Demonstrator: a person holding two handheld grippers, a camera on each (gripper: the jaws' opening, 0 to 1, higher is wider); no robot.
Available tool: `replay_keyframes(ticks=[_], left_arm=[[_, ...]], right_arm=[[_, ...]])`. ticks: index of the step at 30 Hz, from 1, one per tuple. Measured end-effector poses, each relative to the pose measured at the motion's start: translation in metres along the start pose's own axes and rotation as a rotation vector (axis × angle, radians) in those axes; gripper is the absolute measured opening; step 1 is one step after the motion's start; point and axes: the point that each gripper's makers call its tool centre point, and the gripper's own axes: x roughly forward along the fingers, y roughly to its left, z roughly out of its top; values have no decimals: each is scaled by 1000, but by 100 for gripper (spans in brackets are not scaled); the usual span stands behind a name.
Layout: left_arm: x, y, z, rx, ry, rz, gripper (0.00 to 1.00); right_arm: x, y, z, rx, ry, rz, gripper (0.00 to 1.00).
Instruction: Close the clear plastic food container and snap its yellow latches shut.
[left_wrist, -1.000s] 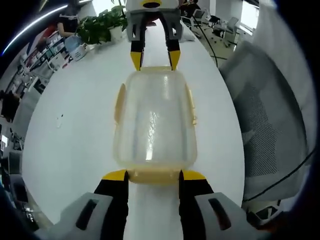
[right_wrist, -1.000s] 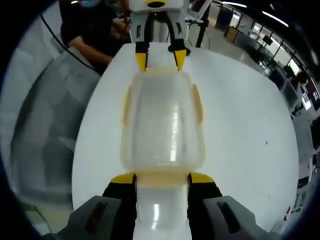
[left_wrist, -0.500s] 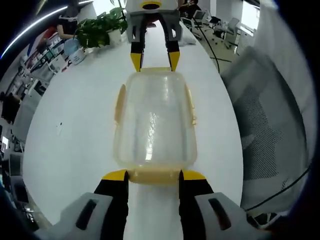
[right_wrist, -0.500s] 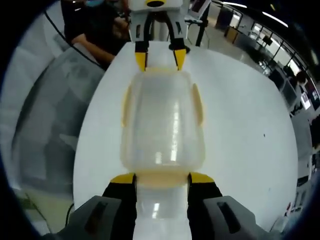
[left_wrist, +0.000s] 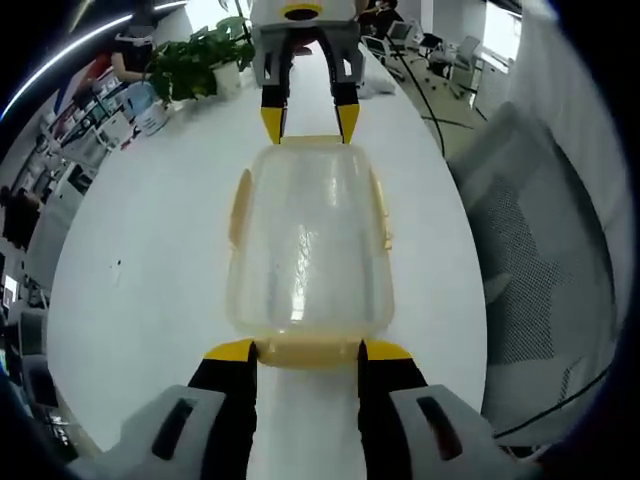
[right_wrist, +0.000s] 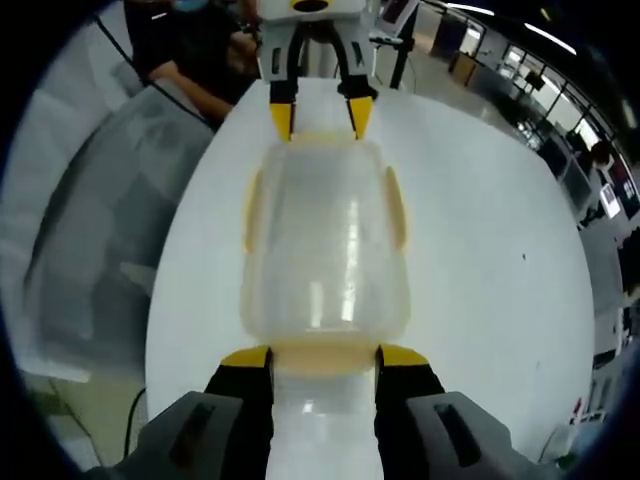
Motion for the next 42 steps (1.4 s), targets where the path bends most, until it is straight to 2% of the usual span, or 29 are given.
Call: replay_keyframes(ticks=[32, 42], left_arm=[[28, 0, 47, -17, -18, -5, 38], [37, 1, 58, -31, -21, -6, 38]], right_arm=[[-21, -2, -50, 1, 9, 15, 38], [-26, -5, -63, 0, 15, 14, 38]])
